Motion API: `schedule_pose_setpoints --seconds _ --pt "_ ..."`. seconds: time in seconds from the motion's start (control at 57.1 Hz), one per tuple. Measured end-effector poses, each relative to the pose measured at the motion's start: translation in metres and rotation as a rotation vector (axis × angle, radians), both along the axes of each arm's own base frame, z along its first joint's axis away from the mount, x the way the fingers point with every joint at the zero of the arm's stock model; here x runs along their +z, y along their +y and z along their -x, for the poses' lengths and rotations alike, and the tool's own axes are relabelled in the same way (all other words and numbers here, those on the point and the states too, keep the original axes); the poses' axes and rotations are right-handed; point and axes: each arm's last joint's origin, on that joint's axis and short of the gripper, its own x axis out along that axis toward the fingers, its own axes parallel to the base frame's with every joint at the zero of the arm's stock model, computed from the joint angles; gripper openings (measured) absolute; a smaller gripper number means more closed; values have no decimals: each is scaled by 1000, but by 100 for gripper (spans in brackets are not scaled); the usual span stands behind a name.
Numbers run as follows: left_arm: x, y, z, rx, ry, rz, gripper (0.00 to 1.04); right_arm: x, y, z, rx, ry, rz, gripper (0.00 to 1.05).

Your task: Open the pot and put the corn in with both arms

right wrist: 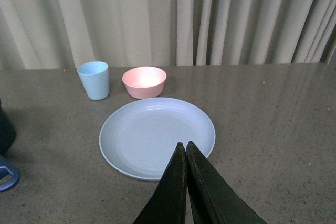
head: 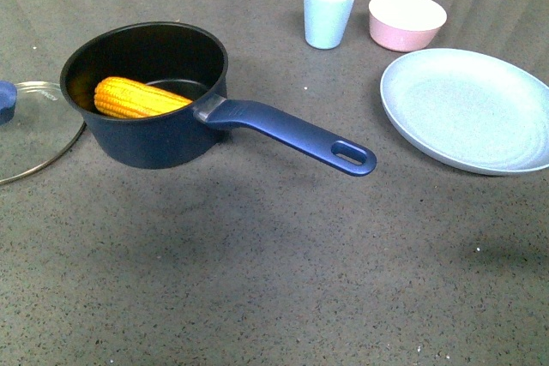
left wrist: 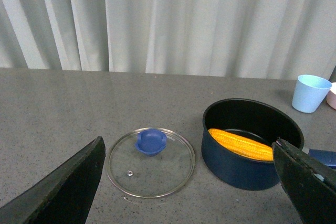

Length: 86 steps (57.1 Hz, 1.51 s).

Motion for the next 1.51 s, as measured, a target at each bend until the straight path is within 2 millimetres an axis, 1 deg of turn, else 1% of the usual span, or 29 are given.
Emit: schedule_pose_setpoints --seconds 0.315,0.351,0.403,0.456,0.508,0.526,0.561,0.578,0.631,0.684,0.771,0.859,0.929,1.507 --pt "0 0 0 0 0 0 96 0 0 0 1 -2 0 2" --pt "0 0 0 0 0 0 96 0 0 0 1 -2 0 8" --pt "0 0 0 0 0 0 96 0 0 0 0 -2 0 22" --pt "0 0 0 0 0 0 96 0 0 0 0 -2 0 32" --pt "0 0 0 0 0 0 96 0 0 0 1 -2 0 39" --pt "0 0 0 0 0 0 96 0 0 0 1 -2 0 44" --pt "0 0 0 0 0 0 96 0 0 0 0 -2 0 51" --pt "0 0 0 0 0 0 96 0 0 0 1 -2 0 53" --pt "0 0 0 0 0 0 96 0 0 0 1 -2 0 64" --pt "0 0 0 0 0 0 96 0 0 0 0 -2 0 71" --pt "0 0 0 0 0 0 96 0 0 0 0 -2 0 86" --pt "0 0 0 0 0 0 96 0 0 0 1 -2 -1 97" --pt "0 0 0 0 0 0 96 0 0 0 1 -2 -1 95" --pt "0 0 0 0 0 0 96 0 0 0 0 -2 -1 96"
